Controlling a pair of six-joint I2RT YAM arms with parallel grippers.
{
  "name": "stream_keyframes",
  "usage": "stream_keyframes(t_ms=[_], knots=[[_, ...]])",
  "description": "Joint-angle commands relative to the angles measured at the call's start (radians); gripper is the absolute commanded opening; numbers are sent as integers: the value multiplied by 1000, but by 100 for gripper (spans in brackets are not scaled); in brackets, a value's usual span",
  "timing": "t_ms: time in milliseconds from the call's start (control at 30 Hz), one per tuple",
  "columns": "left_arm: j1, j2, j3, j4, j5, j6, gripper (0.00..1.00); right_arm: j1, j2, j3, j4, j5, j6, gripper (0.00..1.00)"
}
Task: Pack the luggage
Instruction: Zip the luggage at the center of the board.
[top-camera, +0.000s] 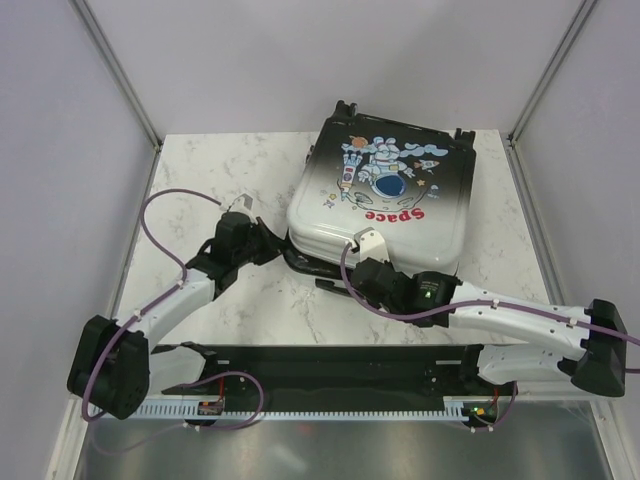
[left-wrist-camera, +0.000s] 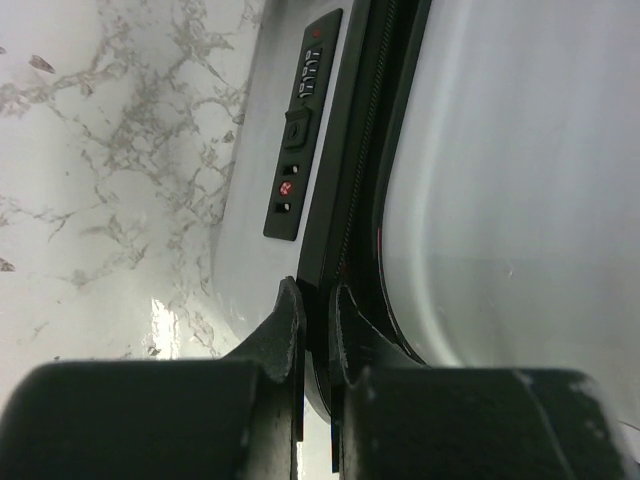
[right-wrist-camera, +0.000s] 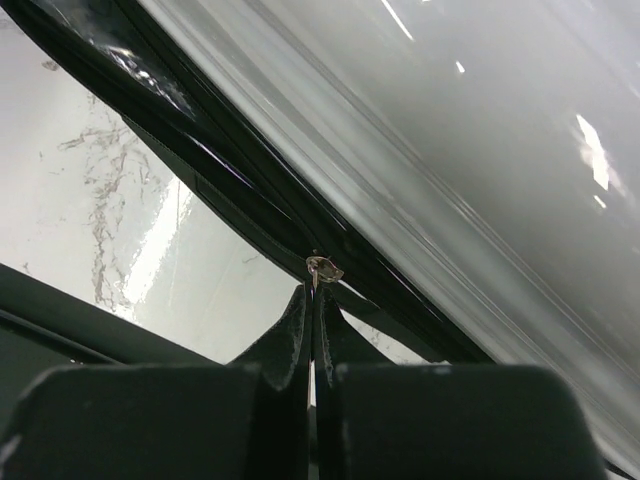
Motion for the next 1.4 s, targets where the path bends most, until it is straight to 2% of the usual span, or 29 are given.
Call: stream_keyframes(t_ms=[0, 333, 733, 1233, 1367], knots=[[-88, -19, -9, 106, 304, -47, 2, 44, -3, 96, 212, -130, 66, 0], [-215, 10, -5, 176, 332, -51, 2, 45, 12, 118, 224, -124, 89, 0], [-315, 67, 24, 256, 359, -54, 2, 75, 14, 136, 209, -102, 124, 0], [-465, 220, 115, 402, 462, -73, 2, 185, 12, 179, 103, -3, 228, 0], [-473, 204, 129, 373, 444, -57, 2, 219, 1, 196, 62, 47, 254, 0]])
